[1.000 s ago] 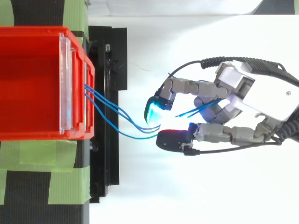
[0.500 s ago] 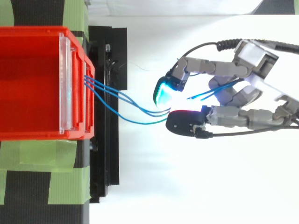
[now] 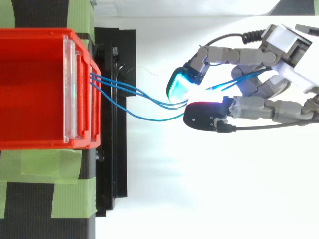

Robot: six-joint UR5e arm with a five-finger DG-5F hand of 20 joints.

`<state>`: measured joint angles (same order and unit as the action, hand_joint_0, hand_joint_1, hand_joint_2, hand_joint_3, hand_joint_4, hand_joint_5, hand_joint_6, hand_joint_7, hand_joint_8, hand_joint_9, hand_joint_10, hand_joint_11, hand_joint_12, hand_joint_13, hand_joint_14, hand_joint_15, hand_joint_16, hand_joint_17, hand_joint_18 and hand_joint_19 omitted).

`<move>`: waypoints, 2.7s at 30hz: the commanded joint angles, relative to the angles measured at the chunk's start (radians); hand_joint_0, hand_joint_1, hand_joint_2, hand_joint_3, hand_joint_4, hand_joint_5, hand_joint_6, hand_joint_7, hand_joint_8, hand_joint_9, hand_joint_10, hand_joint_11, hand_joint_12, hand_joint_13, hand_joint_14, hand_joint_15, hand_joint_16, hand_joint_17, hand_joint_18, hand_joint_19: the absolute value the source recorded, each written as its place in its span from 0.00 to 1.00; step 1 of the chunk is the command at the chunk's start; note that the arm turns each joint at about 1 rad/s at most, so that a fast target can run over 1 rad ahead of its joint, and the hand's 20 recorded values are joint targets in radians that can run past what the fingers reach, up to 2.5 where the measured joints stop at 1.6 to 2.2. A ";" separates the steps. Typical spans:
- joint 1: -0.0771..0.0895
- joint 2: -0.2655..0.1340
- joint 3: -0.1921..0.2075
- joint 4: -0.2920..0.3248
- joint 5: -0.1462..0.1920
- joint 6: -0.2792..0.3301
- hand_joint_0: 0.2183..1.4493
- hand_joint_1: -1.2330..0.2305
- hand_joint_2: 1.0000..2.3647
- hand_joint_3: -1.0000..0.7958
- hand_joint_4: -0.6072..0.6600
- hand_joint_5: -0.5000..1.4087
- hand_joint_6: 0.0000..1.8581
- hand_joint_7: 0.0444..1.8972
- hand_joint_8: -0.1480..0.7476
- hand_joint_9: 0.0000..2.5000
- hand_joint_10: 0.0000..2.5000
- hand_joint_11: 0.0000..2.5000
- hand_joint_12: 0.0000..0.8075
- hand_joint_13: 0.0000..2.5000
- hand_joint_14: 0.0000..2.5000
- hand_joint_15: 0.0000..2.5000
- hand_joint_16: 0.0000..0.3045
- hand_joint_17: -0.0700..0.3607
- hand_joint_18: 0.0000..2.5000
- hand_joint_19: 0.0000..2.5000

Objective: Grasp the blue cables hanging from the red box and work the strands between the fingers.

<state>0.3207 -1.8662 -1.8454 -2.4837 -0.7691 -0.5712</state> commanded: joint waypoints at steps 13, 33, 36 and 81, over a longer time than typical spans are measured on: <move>-0.017 -0.001 0.000 0.002 -0.019 -0.033 0.48 0.38 0.01 0.32 0.69 0.61 0.00 0.75 0.76 0.71 1.00 1.00 0.85 0.78 1.00 0.68 0.80 0.58 1.00 0.24; -0.025 0.001 0.000 -0.001 -0.067 -0.059 0.49 0.40 0.25 0.53 0.78 0.57 0.01 0.57 0.76 0.71 1.00 1.00 0.85 0.78 1.00 0.68 0.80 0.58 1.00 0.24; -0.029 0.001 0.000 -0.001 -0.081 -0.096 0.51 0.38 0.16 0.53 0.79 0.57 0.01 0.57 0.76 0.71 1.00 1.00 0.85 0.78 1.00 0.68 0.80 0.58 1.00 0.24; -0.052 0.055 0.000 -0.049 -0.153 -0.248 0.38 0.42 0.50 0.43 0.85 0.61 0.01 0.53 0.76 0.71 1.00 1.00 0.85 0.78 1.00 0.68 0.80 0.58 1.00 0.24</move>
<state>0.2699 -1.8119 -1.8453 -2.5321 -0.9210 -0.8191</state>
